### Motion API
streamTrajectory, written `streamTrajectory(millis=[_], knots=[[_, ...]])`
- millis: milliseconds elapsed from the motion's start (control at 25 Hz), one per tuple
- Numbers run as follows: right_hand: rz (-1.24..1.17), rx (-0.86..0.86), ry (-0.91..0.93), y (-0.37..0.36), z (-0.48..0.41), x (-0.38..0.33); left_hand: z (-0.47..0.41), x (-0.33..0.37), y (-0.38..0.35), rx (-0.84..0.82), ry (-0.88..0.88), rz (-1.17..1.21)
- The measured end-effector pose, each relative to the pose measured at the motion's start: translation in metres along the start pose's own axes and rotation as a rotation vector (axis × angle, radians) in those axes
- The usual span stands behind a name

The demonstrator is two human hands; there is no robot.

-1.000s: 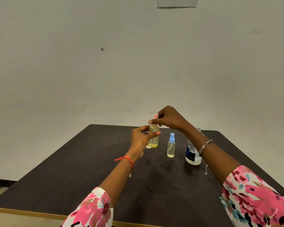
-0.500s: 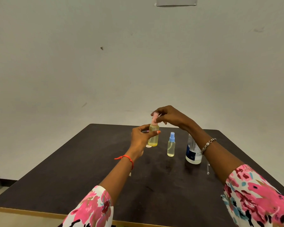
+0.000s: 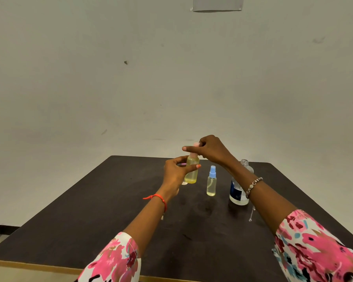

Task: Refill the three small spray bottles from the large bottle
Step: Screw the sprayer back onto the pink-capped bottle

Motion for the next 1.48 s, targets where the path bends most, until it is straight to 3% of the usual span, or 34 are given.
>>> streamTrajectory(millis=[240, 600, 880, 1280, 1480], knots=[[-0.14, -0.189, 0.077, 0.001, 0.002, -0.007, 0.001, -0.001, 0.002, 0.025, 0.016, 0.01], [-0.053, 0.026, -0.037, 0.001, 0.004, 0.002, 0.001, 0.003, -0.002, 0.002, -0.019, 0.024], [-0.183, -0.175, 0.07, 0.0, 0.006, -0.001, 0.001, 0.003, 0.003, 0.011, 0.0, 0.062], [-0.215, 0.065, -0.056, -0.01, 0.009, 0.011, 0.001, -0.003, 0.003, 0.013, -0.007, 0.036], [-0.21, -0.165, 0.059, -0.012, 0.006, 0.004, -0.001, -0.004, 0.003, -0.005, 0.007, 0.062]])
Point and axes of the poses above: each hand's wrist, its own z-axis away from the middle knuckle, its own y-axis out of the back of the hand, x = y × z, the point moved 7 cm from there along -z, towards the middle knuckle, and after that the axes turned 14 degrees about z, right-handed, at the moved point
